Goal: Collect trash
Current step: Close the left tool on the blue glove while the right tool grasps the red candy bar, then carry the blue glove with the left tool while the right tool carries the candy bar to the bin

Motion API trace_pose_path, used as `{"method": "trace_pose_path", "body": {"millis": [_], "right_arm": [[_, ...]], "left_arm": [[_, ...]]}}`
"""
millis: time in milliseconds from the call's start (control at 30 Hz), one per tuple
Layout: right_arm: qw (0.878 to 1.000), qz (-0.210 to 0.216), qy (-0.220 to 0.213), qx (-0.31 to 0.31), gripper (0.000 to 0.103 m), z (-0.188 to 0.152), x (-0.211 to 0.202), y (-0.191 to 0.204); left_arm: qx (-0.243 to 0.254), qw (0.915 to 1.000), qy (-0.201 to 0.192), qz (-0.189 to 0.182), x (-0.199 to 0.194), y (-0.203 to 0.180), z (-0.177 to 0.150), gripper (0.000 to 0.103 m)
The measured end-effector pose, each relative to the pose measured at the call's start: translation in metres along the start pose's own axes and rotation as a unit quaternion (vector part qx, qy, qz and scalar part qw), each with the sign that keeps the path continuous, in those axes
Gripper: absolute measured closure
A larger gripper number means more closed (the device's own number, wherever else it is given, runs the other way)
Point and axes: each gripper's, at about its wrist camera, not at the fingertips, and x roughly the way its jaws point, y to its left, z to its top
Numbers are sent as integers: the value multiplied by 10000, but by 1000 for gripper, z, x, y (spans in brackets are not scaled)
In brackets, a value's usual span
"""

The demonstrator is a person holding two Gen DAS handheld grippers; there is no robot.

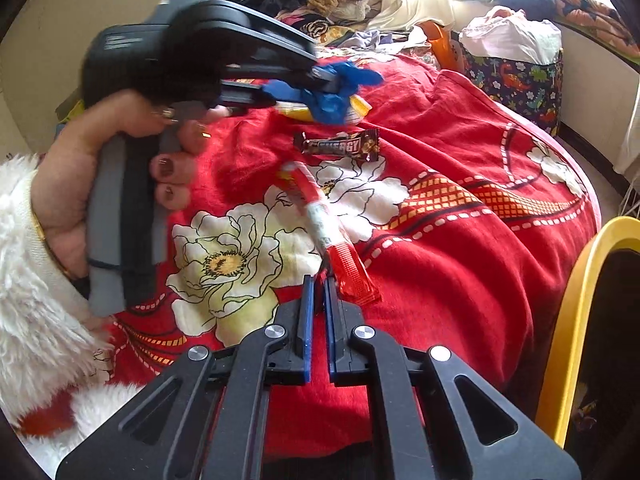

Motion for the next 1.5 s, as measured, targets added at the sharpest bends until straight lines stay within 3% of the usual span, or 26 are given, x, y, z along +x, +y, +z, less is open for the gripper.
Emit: {"method": "trace_pose_path", "body": {"millis": [400, 1500], "right_arm": [[9984, -122, -456, 321, 98, -3, -37, -17], [9774, -893, -1348, 1365, 98, -22, -125, -97]], "left_arm": [[186, 9986, -484, -44, -48, -15, 0, 91], [1066, 9914, -281, -702, -50, -107, -33, 91]]}}
